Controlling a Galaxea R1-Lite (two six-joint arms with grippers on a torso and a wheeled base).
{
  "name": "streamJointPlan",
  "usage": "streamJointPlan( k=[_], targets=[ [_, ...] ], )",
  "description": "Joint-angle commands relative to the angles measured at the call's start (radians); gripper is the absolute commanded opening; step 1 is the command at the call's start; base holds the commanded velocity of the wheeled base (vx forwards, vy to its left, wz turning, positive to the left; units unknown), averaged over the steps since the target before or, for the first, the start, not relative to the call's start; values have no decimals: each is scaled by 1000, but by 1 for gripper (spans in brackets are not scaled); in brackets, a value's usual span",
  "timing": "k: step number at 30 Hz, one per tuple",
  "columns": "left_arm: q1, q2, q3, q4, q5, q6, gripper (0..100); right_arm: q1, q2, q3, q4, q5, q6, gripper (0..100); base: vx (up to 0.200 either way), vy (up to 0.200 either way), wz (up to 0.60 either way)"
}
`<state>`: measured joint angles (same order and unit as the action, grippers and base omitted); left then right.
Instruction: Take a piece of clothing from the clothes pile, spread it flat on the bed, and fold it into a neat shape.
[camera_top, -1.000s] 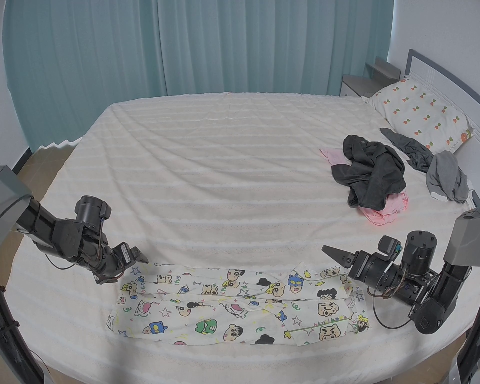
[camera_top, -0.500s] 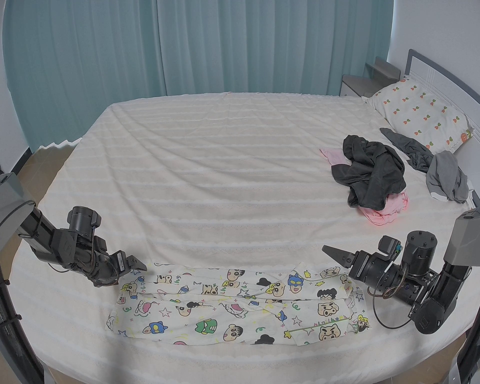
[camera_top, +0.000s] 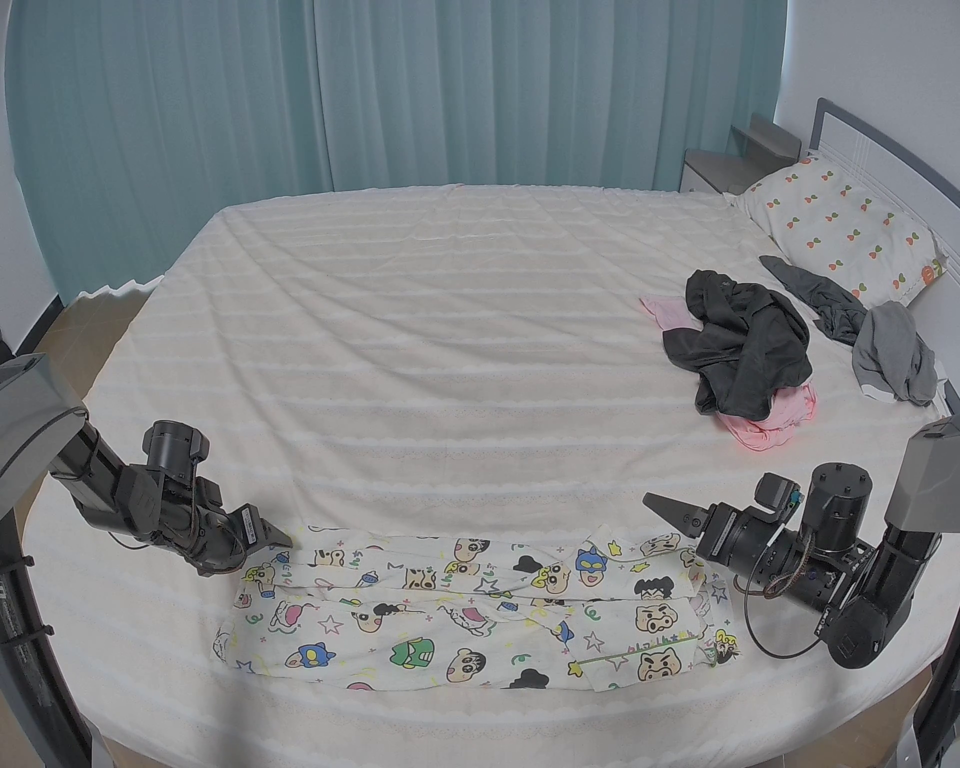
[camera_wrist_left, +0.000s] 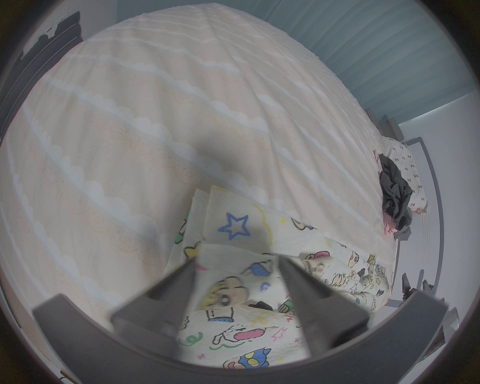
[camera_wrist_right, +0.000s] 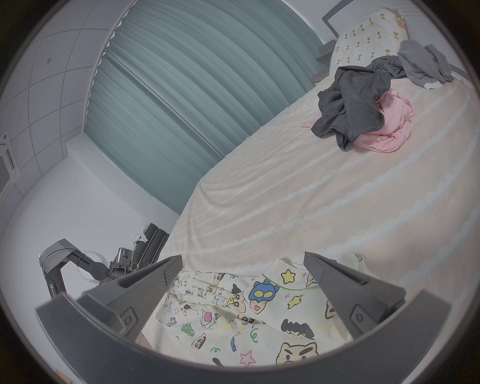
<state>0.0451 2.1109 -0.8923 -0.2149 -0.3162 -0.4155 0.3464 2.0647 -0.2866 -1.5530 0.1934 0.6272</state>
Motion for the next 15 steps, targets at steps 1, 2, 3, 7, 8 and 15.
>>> streamJointPlan(
  k=[1, 2, 3, 7, 8, 15],
  targets=[
    [12, 8, 9, -1, 0, -2, 0, -1, 3, 0, -12, 0, 0, 100, 0, 0, 0],
    [15, 5, 12, -1, -1, -2, 0, -1, 3, 0, -12, 0, 0, 100, 0, 0, 0],
    [18, 1, 13, 0, -7, -2, 0, -1, 3, -2, -12, 0, 0, 100, 0, 0, 0],
    [44, -31, 29, 2, -40, -2, 0, -1, 5, -2, -12, 0, 0, 100, 0, 0, 0],
    [47, -35, 30, 2, -43, -2, 0, -1, 5, -2, -12, 0, 0, 100, 0, 0, 0],
    [87, -103, 39, 2, -73, -2, 0, -1, 3, -2, -12, 0, 0, 100, 0, 0, 0]
  ],
)
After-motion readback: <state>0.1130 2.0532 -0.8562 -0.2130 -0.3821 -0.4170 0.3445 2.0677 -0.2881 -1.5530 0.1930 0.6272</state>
